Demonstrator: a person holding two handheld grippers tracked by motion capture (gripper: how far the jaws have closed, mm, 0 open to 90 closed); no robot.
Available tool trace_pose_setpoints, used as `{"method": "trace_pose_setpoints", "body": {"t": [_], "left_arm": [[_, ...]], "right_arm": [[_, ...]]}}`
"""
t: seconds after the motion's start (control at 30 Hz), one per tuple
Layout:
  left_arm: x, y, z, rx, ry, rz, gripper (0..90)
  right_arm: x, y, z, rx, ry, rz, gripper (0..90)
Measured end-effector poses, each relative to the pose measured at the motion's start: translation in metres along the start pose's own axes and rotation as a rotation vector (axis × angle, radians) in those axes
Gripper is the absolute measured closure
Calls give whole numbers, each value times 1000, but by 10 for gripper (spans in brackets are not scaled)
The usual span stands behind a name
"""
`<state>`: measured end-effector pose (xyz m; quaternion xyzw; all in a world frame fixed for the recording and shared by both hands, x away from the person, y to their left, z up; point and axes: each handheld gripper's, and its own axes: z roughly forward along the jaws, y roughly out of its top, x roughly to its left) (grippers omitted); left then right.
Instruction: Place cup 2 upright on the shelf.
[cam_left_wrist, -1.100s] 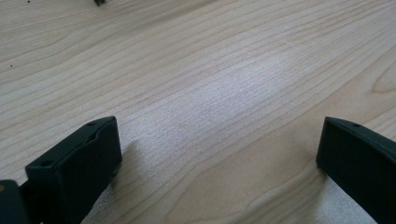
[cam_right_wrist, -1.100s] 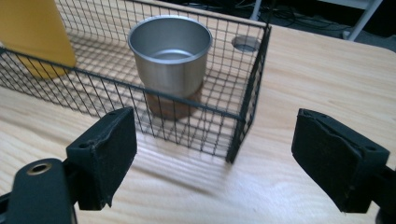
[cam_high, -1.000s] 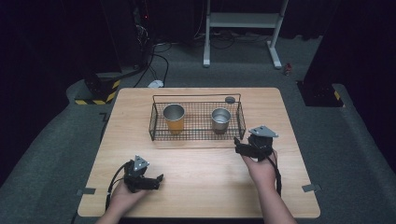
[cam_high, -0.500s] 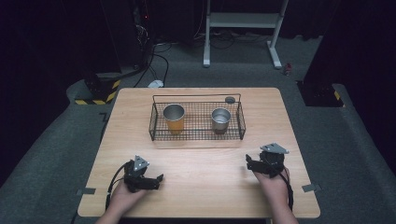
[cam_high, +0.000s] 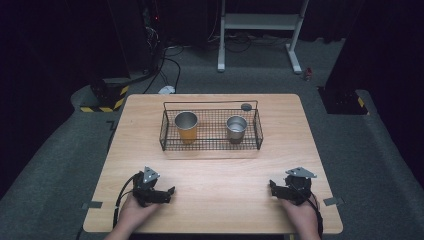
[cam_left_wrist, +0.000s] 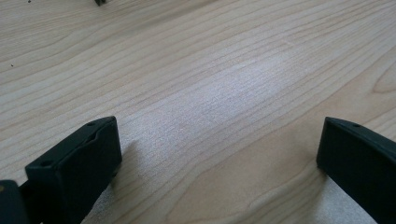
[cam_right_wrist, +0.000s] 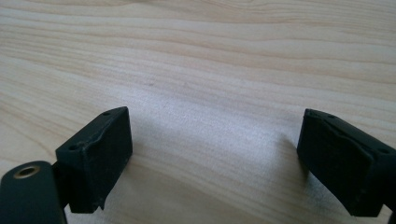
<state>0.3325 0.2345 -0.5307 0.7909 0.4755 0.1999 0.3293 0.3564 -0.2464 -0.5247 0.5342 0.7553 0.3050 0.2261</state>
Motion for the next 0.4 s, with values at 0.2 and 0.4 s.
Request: {"method": "trace_pose_setpoints", "body": {"t": [0.2, 0.4], "left_arm": [[0, 0, 0, 0, 0, 0, 3], [0, 0, 0, 0, 0, 0, 2]], "right_arm": [[7, -2, -1, -1, -51, 50, 103], [9, 1, 1, -1, -79, 68, 103]]}}
